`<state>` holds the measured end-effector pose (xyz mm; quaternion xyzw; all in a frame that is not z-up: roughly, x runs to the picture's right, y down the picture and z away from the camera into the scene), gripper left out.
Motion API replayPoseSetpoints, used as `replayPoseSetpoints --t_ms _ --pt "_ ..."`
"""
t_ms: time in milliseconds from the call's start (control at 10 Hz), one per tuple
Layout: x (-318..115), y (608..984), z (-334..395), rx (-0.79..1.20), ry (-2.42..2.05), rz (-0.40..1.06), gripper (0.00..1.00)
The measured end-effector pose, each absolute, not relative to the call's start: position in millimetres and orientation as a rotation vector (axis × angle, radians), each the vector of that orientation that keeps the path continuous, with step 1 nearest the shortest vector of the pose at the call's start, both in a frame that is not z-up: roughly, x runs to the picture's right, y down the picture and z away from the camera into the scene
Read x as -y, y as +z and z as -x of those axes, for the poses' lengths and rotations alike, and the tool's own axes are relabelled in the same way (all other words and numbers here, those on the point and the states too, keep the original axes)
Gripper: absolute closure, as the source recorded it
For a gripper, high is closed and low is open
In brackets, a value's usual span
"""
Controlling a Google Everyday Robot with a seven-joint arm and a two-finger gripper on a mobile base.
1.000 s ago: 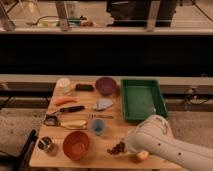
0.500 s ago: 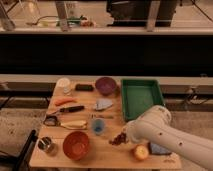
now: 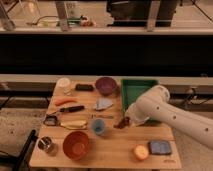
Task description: Place grapes in tray
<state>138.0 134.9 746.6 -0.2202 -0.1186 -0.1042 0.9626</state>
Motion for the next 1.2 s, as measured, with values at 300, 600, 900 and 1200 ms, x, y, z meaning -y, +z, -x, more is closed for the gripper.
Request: replayPoseSetpoints --t_ms 300,600,900,1200 --pt "-77.5 787.9 -185.2 0.178 -0.179 0.466 0.95" --pt "-30.2 823.7 -239.9 0.121 -0.152 0.483 0.95" --pt "-13.6 833.0 -272.2 0.13 -0.139 0.47 0.91" --pt "-24.9 827.6 -255.3 0.128 -0.132 0.478 0.61"
